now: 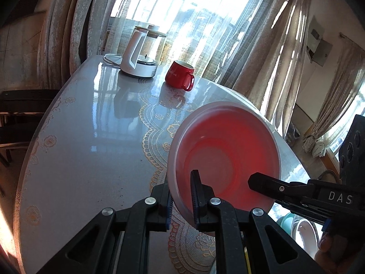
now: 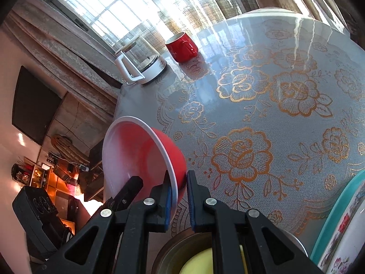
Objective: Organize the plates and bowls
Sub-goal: 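Lift the red plastic bowl and carry it over the steel bowl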
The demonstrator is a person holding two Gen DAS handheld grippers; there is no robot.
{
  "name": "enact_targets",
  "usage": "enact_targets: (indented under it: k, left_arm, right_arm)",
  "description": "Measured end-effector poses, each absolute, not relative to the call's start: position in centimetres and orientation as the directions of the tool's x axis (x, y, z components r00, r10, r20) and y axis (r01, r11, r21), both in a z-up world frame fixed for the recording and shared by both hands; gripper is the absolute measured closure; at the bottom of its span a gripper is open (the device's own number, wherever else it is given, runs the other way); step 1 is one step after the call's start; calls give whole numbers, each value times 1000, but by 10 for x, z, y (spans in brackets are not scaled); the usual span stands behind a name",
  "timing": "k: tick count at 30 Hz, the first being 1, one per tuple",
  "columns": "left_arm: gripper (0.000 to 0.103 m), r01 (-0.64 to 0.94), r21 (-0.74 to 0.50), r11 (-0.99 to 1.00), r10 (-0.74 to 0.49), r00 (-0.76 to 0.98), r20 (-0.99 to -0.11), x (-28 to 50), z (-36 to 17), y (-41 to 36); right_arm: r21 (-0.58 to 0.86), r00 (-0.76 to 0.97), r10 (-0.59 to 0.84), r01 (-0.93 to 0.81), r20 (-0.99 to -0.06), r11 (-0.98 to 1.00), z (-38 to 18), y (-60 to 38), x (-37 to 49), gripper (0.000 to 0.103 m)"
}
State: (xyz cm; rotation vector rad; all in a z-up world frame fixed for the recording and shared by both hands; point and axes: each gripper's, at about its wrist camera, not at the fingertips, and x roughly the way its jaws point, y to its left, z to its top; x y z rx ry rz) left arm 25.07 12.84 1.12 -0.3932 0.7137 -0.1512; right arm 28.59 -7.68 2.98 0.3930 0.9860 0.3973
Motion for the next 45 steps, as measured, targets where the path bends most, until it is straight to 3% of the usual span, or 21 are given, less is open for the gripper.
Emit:
enact_targets:
  k: [25,30,45]
  left_arm:
    - [89,256,-339,905,-411,732,-544,199,34,60]
    - [89,231,-396,889,-434,704,-562,183,26,65]
    - [89,170,-401,900,-402,679,-614,142,10,55]
  right_arm:
    - [512,551,461,-70,-696,856,40,-148,214,91]
    - [535,530,489,-77,-693,841,34,-156,199,91]
    - [567,466,529,-69,-709,821,11,-162,173,89]
